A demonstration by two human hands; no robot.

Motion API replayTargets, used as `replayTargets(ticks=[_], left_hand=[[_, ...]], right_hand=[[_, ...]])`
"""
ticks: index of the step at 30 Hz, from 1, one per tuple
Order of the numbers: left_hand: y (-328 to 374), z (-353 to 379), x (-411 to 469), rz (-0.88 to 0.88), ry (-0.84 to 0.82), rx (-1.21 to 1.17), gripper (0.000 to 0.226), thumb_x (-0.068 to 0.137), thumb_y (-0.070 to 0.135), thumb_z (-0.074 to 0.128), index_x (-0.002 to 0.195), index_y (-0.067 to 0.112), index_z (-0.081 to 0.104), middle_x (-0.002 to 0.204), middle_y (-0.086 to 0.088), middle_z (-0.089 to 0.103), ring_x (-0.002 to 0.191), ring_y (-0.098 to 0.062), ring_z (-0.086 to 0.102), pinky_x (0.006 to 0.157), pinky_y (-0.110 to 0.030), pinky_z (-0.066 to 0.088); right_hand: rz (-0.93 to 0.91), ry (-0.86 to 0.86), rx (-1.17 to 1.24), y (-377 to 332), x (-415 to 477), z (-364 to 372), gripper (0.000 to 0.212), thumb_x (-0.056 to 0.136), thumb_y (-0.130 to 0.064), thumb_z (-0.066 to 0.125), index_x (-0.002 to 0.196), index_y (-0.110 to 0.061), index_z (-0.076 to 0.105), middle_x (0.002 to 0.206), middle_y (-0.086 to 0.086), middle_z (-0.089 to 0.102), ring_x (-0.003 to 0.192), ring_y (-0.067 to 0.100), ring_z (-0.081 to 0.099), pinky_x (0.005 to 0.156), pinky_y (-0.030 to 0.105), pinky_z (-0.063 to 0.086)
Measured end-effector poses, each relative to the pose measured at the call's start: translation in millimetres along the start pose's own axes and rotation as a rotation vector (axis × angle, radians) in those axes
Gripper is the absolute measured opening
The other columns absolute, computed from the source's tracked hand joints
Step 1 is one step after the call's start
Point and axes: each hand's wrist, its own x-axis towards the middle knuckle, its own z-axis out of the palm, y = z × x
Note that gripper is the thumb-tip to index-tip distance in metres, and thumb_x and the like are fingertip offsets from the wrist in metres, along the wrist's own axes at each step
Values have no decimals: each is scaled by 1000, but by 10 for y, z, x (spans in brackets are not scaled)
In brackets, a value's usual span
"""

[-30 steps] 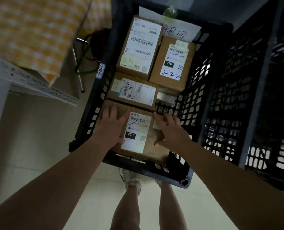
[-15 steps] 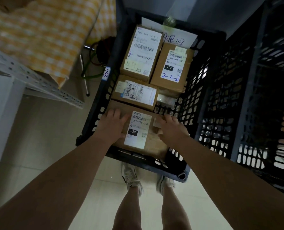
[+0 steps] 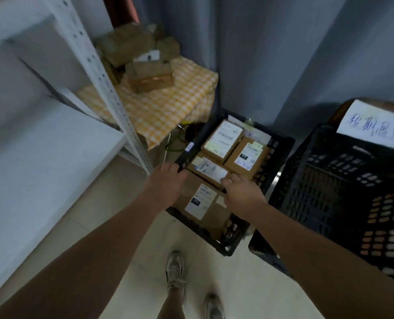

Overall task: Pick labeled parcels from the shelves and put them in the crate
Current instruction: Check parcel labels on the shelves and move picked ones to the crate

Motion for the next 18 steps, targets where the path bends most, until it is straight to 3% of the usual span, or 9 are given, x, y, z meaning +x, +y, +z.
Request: replayTargets(ticks=[4,7,10,12,15,18], left_hand=[[5,-939,-610,-85,194,16,32,90,26,51,120,15,53,117,-8,56,111,-28,51,90,-38,43],[-176,-1609,-1182,-123,321,44,34,81,27,42,100,12,66,98,-10,65,93,-30,62,76,-37,52],[-443,-2106,-1812,-222,396,137,24,73,25,63,87,8,72,87,-14,68,81,-33,66,67,-36,55],[-595,-2347,-2205,-305,400,169,25,77,25,66,94,8,71,93,-14,68,88,-34,65,74,-38,53],[-846,-2510,-2789,-486,425,176,35,95,32,47,125,14,56,124,-8,55,118,-29,47,96,-38,36],[-1095,-2572,-3452,-643,462,194,36,96,36,43,124,15,54,124,-6,53,118,-27,44,96,-36,35]], right_hand=[[-149,175,-33,-265,-402,-796,46,98,-26,41,143,-17,34,140,8,41,127,26,38,97,37,40],[-292,334,-57,-651,-608,-1370,41,99,-28,38,138,-16,41,137,7,44,124,25,41,97,36,39],[-459,505,-91,-1225,-798,-1854,37,99,-28,41,133,-15,48,133,7,49,120,26,46,96,37,40],[-584,618,-81,-1659,-941,-2097,34,94,-24,50,125,-13,57,123,10,57,112,30,54,90,41,45],[-714,736,6,-2315,-1130,-2320,27,87,-21,60,112,-11,66,108,9,66,100,30,61,84,42,49],[-809,793,59,-2961,-1319,-2422,22,86,-23,62,104,-12,68,98,6,67,89,28,63,76,39,51]])
